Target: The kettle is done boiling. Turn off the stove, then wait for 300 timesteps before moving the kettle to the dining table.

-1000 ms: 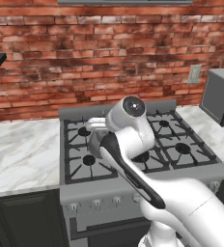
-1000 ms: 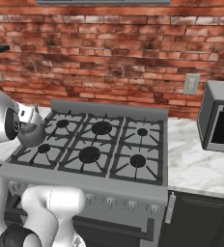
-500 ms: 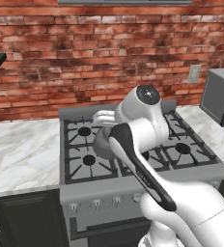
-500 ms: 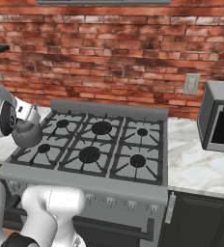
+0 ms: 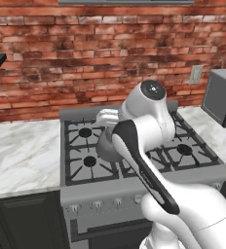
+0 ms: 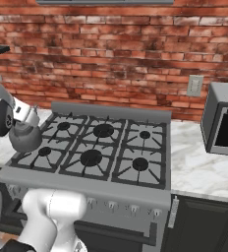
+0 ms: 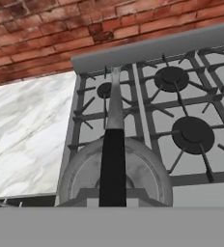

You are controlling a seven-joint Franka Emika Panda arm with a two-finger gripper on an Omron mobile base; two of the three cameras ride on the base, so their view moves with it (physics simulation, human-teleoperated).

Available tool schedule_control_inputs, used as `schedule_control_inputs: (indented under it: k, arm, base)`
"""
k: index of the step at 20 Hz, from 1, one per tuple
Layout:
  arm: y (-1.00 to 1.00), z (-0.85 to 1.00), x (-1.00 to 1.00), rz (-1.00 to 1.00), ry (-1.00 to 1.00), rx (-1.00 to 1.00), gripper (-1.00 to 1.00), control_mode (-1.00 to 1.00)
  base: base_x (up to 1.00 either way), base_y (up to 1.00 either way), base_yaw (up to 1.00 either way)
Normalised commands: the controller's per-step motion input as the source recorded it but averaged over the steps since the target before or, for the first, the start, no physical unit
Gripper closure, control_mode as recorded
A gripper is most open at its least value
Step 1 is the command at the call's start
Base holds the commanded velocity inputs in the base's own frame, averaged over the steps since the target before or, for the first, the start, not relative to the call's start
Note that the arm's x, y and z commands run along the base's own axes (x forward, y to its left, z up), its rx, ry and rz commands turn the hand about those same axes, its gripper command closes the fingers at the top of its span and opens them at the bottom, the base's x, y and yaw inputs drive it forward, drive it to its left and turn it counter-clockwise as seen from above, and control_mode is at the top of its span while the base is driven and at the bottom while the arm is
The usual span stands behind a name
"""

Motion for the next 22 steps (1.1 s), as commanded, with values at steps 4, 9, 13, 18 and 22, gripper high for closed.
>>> schedule_control_inputs:
  k: [4, 9, 13, 18, 22]
  arm:
    - [0.0, 0.0, -0.11, -0.01, -0.03, 0.0, 1.0, -1.0]
    - [0.0, 0.0, 0.0, 0.0, 0.0, 0.0, 1.0, 1.0]
    - [0.0, 0.0, 0.0, 0.0, 0.0, 0.0, 1.0, 1.0]
    - [0.0, 0.0, 0.0, 0.0, 0.0, 0.0, 1.0, 1.0]
    - [0.0, 0.0, 0.0, 0.0, 0.0, 0.0, 1.0, 1.0]
  base:
    - [0.0, 0.0, 0.0]
    - [-0.48, 0.0, -0.22]
    - [-0.26, 0.0, -0.37]
    - [-0.21, 0.0, -0.43]
    - [-0.16, 0.0, -0.44]
